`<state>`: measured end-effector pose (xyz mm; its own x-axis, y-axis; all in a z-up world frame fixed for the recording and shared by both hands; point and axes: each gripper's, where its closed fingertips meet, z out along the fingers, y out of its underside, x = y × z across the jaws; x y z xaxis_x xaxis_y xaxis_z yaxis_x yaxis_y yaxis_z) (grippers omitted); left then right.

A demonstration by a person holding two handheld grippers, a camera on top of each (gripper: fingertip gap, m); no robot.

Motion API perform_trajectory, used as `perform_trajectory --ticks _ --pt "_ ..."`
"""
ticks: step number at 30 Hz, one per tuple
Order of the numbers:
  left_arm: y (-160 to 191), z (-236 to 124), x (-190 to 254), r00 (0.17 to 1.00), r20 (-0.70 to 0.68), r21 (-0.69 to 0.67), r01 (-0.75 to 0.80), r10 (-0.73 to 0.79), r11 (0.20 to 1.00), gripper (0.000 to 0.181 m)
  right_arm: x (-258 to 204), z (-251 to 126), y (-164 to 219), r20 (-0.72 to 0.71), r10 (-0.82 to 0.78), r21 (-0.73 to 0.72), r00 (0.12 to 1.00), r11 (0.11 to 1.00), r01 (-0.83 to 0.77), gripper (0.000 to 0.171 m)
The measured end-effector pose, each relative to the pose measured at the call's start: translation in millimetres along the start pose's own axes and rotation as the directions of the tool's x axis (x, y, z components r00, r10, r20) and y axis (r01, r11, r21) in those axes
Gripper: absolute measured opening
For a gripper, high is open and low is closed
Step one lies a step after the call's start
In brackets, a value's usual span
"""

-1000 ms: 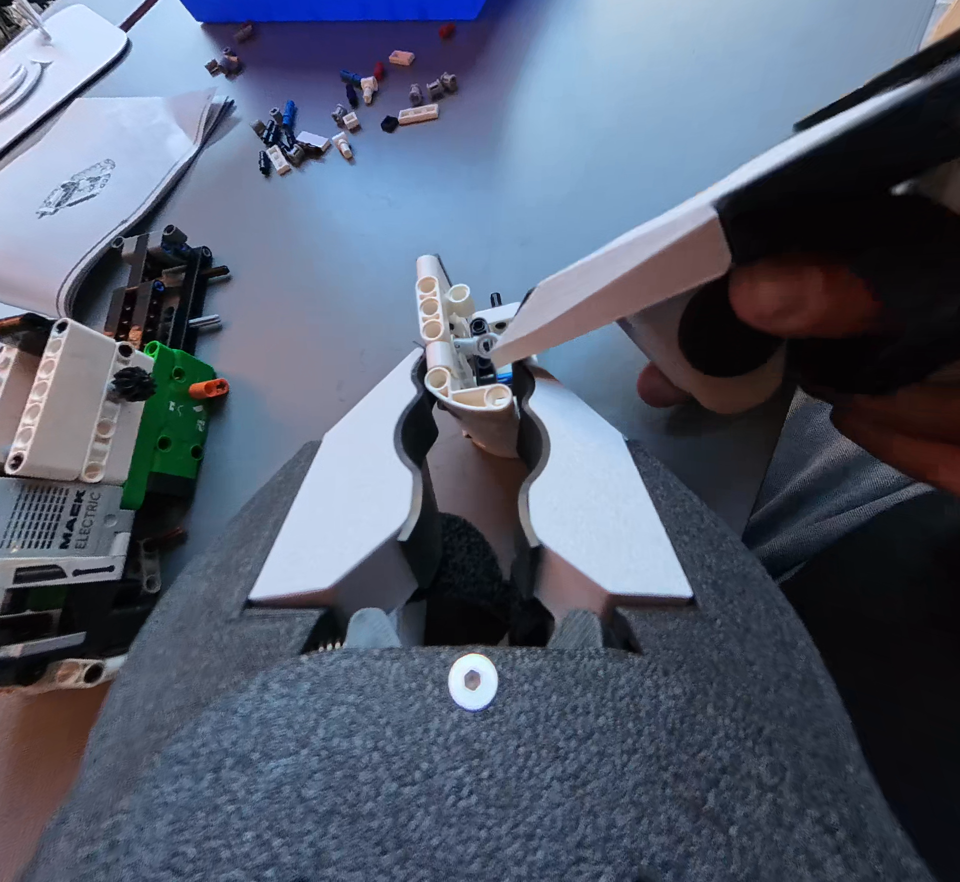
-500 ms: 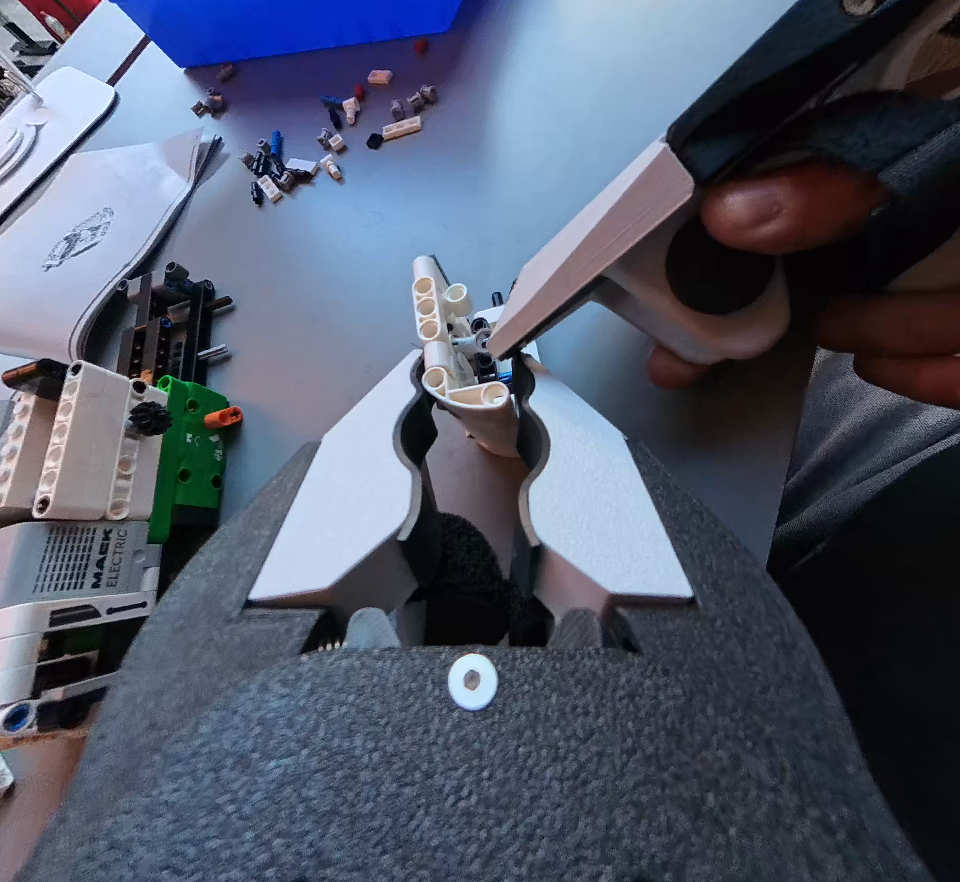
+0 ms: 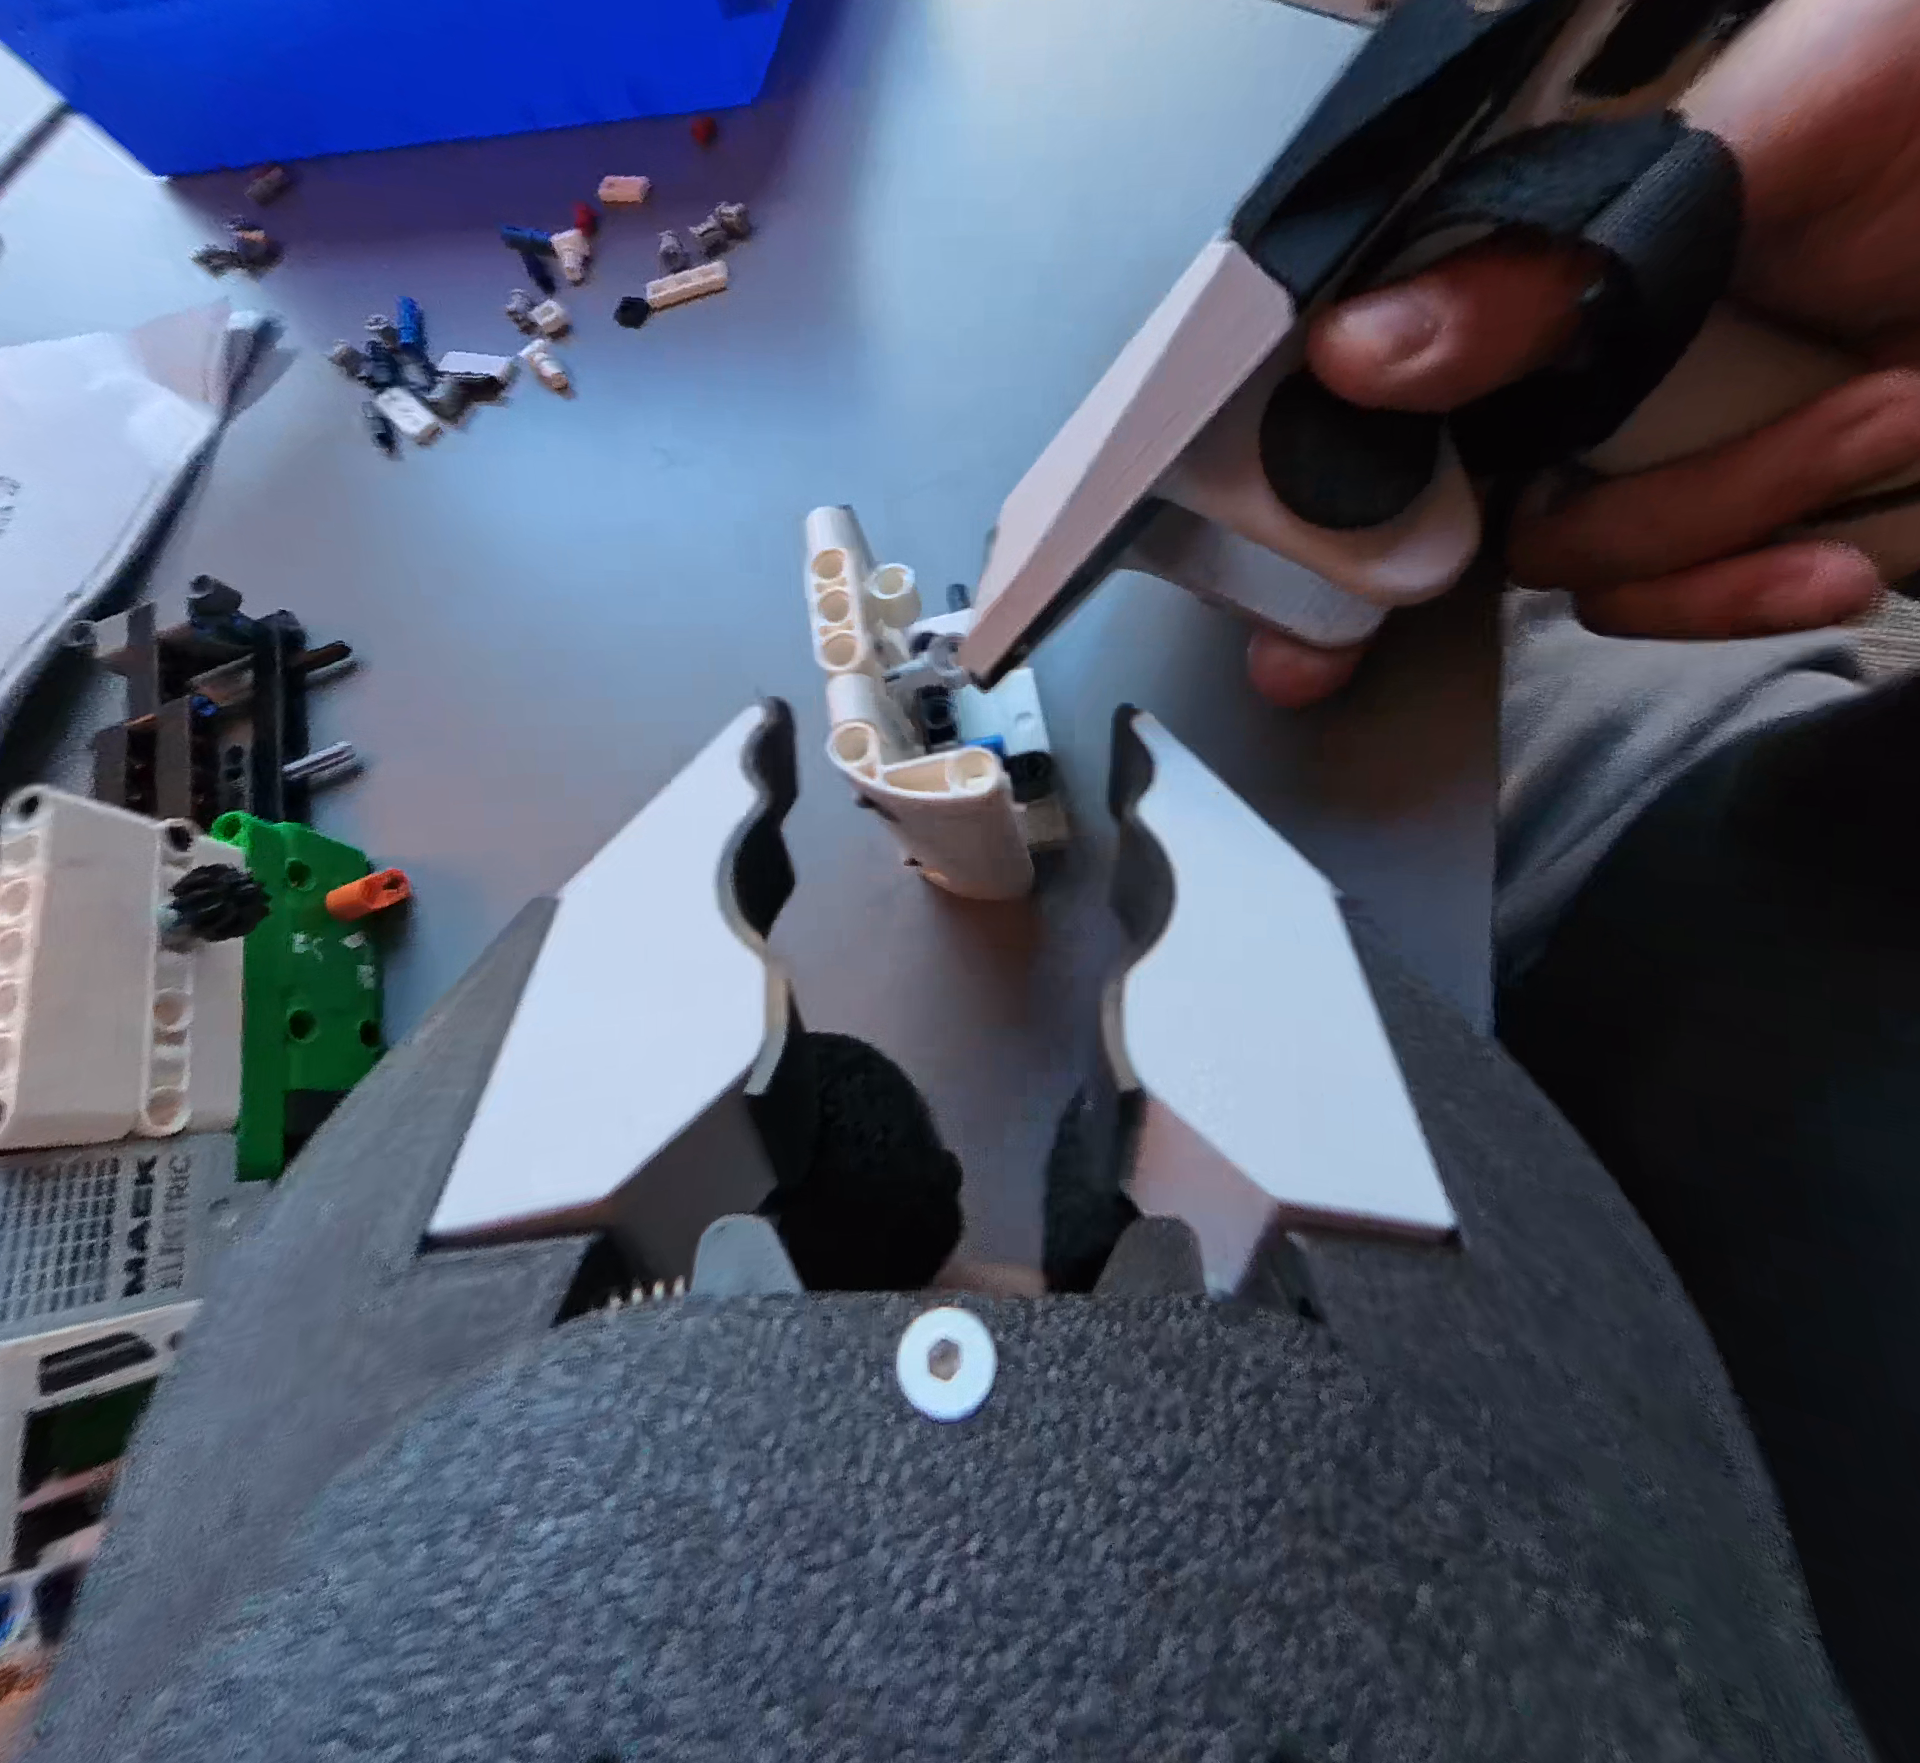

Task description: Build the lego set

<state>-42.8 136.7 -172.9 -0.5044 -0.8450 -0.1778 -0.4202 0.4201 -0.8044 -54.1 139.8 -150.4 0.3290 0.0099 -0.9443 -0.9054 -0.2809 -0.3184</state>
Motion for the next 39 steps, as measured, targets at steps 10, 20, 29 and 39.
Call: perform_trajectory --ticks 10,20,29,39 --pt "-6.0 -6.4 6.9 0.976 -0.219 0.062 0.000 0.014 0.998 0.106 -0.9 2.5 1.1 0.001 -0.020 -0.012 1.000 1.000 0.020 0.004" --pt "-1.9 17.8 22.6 0.961 -0.264 -0.030 -0.090 0.079 0.996 0.093 1.5 -1.5 -9.5 -0.014 0.003 0.088 1.000 0.996 -0.002 0.004" --pt "-1.4 22.2 18.1 0.978 -0.184 -0.048 -0.103 0.093 0.994 0.088 3.1 -3.2 -13.9 -0.065 -0.068 0.137 0.996 0.988 0.076 0.004" --pt "-5.6 23.3 30.1 0.971 -0.209 -0.032 -0.127 0.118 0.991 0.096 6.4 6.3 -0.5 -0.141 -0.178 0.045 0.974 0.982 0.186 0.003"
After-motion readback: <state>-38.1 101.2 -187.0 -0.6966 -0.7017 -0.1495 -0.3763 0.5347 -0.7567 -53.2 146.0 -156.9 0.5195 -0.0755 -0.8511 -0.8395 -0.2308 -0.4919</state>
